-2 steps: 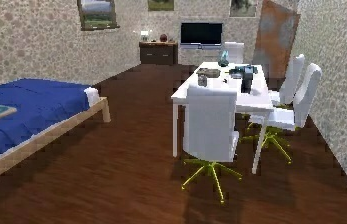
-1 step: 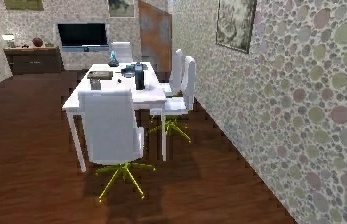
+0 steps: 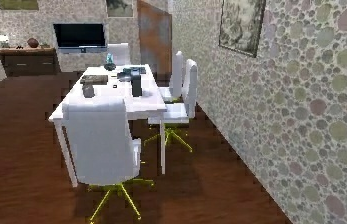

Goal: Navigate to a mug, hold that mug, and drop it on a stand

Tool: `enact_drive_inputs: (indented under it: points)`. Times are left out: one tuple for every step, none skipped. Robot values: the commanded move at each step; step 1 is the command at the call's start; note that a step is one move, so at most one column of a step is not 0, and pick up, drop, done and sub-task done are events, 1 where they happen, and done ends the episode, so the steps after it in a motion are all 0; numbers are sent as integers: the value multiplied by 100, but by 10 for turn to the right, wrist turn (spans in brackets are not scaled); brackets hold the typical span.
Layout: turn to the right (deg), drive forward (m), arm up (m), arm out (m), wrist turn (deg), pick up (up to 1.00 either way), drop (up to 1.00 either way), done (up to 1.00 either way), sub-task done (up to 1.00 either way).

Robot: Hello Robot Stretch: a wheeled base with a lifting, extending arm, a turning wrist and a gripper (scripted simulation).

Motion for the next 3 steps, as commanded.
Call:
enact_drive_inputs:
  points:
    - [90, 0, 0, 0, 0, 0, 0, 0, 0]
    - [0, 100, 0, 0, 0, 0, 0, 0, 0]
    - [60, 0, 0, 0, 0, 0, 0, 0, 0]
